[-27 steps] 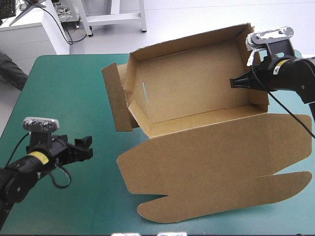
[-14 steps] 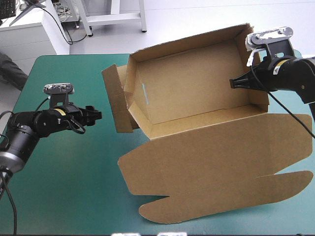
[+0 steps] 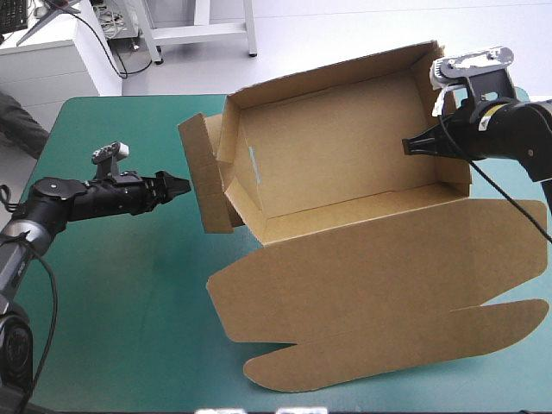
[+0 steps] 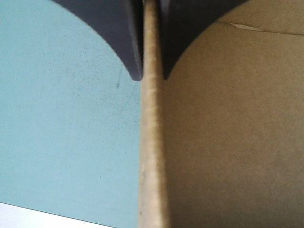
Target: Fold the box
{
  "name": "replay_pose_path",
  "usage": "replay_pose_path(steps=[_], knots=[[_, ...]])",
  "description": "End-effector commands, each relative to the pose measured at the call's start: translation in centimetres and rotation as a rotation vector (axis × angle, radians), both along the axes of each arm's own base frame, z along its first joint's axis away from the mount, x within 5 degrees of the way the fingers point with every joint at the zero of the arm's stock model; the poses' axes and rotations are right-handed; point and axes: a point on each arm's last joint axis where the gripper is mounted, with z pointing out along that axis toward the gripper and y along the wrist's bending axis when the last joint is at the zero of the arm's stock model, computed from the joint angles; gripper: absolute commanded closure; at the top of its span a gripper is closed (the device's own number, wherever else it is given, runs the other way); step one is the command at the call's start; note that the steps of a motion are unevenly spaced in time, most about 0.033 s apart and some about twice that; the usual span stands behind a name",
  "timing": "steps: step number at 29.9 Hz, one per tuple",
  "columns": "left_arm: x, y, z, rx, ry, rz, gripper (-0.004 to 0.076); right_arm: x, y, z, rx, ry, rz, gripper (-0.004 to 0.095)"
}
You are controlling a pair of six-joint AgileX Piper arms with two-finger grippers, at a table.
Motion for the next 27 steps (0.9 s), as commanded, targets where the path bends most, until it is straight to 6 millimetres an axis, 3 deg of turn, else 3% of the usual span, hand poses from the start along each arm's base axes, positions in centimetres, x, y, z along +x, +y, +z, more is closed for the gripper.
replay_pose_path(steps=[1, 5, 12, 27], knots=[[1.0, -1.9, 1.4, -0.182, -0.08, -0.044, 0.0209, -1.4, -0.4, 1.5, 0.018, -0.052, -0.005, 0.0927], [1.2, -4.1, 0.9, -0.283, -0.089, -0.143, 0.0213, -1.4, -0.4, 1.5, 0.016, -0.053, -0.003, 0.0927], [0.2, -7.7, 2.8, -0.473, -0.159, -0.304, 0.0235, -0.8, -0.4, 1.1, 0.006, -0.038, -0.007, 0.0927], [-4.2, -8.1, 9.5, -0.509, -0.355, -0.383, 0.025, 2.5, 0.5, -1.3, -0.011, 0.049, -0.004, 0.0927]])
